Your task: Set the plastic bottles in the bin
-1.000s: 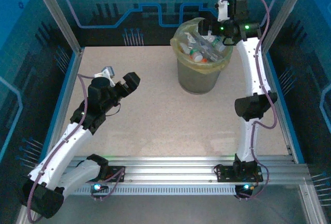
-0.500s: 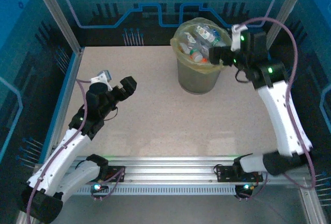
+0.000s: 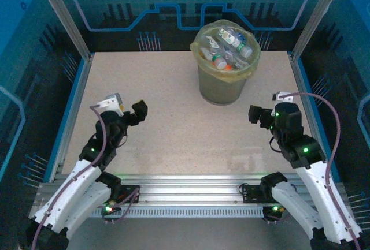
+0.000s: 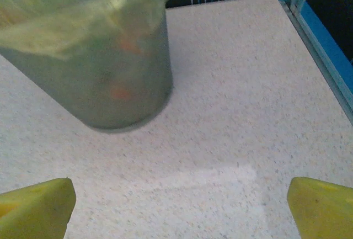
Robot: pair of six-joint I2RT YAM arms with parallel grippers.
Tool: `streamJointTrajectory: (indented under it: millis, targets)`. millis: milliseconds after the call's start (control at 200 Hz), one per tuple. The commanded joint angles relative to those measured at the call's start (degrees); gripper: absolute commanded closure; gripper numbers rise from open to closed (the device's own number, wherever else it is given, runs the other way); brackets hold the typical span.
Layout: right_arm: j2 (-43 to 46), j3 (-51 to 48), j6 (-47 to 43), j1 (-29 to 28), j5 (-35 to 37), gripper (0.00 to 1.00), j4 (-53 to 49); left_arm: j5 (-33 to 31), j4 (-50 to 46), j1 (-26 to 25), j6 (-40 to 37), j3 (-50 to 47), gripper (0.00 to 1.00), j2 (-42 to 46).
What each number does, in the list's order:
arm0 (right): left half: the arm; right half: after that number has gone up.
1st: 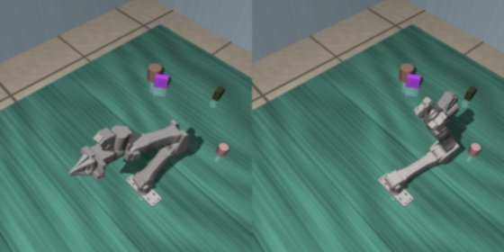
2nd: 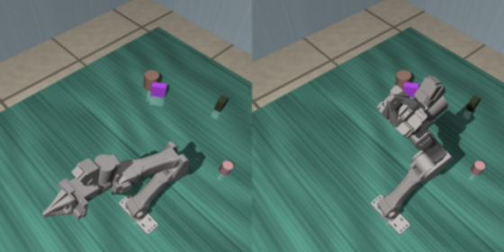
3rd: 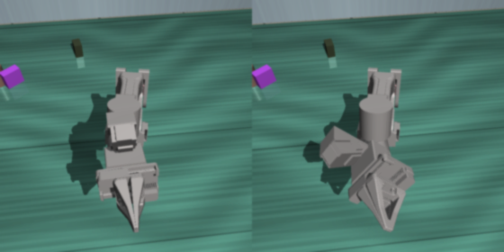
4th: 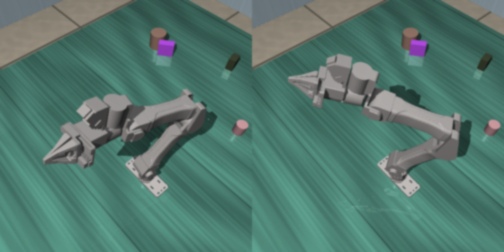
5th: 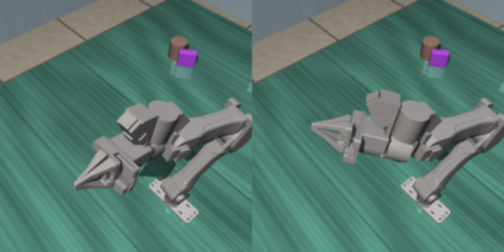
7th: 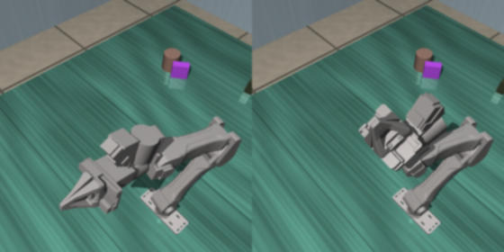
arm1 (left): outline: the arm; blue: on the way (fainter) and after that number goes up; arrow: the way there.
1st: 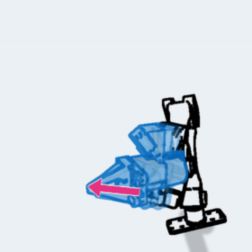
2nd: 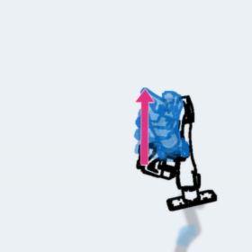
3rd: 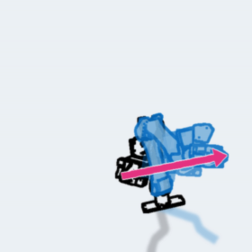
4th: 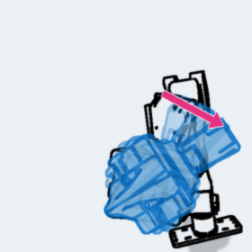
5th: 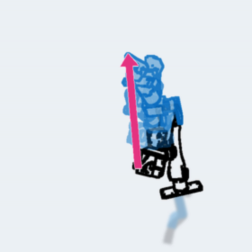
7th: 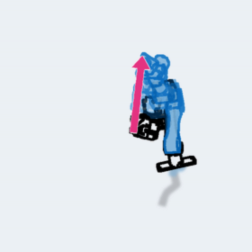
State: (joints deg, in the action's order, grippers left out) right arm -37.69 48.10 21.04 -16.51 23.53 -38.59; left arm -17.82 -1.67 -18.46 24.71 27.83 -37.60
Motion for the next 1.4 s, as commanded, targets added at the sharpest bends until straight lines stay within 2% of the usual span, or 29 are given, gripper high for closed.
streamJointTrajectory:
  millis: [0,185,395,570,710,925,1126,1251,1396]
  targets:
    - [0.16,-4.66,0.47,-0.49,4.03,0.0,5.38,-4.27,5.8,0.62,-9.13,-2.84,0.01,1.57]
    - [-3.3,-11.27,-3.15,-0.48,6.06,0.0,12.52,-8.34,14.01,0.62,-18.37,-8.2,0.01,0.19]
    - [-6.35,-18.36,-7.39,0.11,5.95,0.0,24.95,-10.09,24.03,1.92,-24.02,-13.22,0.01,-4.77]
    - [-9.17,-23.03,-12.37,1.28,3.05,0.0,34.12,-3.67,32.64,8.02,-23.91,-15.83,0.01,-12.49]
    - [-10.44,-26.79,-16.69,1.85,1.12,0.0,42.29,0.14,44.64,11.05,-25.2,-17.89,0.01,-21.08]
    - [-12.26,-30.07,-19.1,4.9,-2.83,0.0,50.9,5.22,62.84,13.11,-25.52,-18.45,0.01,-36.05]
    - [-14.57,-31.2,-19.86,6.92,-6.64,0.0,55.81,7.76,69.82,14.48,-26.77,-16.77,0.01,-45.78]
    - [-15.8,-31.73,-20.76,7.45,-8.99,0.0,59.35,8.58,79.86,15.47,-26.45,-16.87,0.01,-54.45]
    - [-18.1,-31.89,-21.54,7.92,-11.31,0.0,63.64,12.49,74.87,17.68,-24.58,-15.6,0.01,-52.82]
